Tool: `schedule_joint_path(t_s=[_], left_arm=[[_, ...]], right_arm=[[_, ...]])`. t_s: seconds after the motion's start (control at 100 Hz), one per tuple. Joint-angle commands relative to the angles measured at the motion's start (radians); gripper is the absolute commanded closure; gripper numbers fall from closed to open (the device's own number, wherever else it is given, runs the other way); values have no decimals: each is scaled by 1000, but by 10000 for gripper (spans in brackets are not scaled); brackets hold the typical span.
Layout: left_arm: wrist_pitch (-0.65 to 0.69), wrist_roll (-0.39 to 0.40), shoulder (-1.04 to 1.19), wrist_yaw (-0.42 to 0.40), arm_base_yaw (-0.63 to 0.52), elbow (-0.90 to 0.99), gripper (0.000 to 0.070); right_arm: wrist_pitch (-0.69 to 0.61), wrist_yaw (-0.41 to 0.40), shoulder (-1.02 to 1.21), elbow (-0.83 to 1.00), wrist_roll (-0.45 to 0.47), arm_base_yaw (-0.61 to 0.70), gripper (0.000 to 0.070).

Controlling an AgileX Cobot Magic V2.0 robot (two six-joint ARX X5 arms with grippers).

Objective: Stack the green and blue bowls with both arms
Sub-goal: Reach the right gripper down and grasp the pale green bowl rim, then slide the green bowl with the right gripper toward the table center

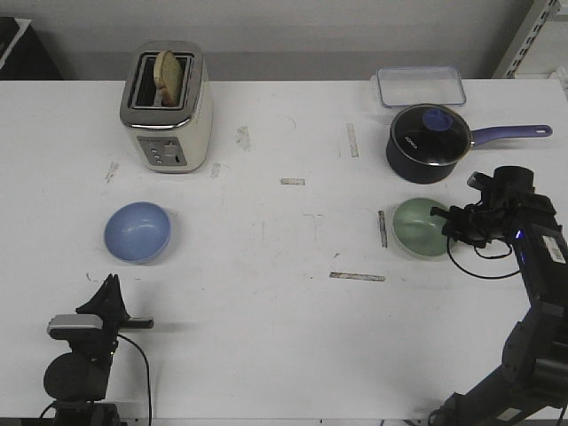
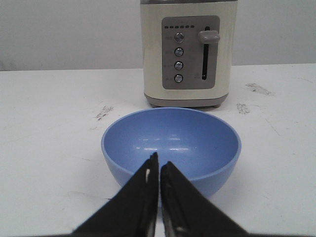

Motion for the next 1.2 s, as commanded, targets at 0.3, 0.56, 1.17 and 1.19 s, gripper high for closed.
schedule_joint_path(t_s=[0.3,0.56,1.17,1.19], left_arm=[[12,8,-2,2,0,-22,699],[12,8,-2,2,0,-22,699],[12,8,-2,2,0,-22,699],[12,8,-2,2,0,-22,699]], right_arm=[[-2,1,-53,69,-2,65,697],[4,1,-76,69,84,304,697],[117,138,-15,66,361,782,697],[117,137,-10,66,365,787,697]])
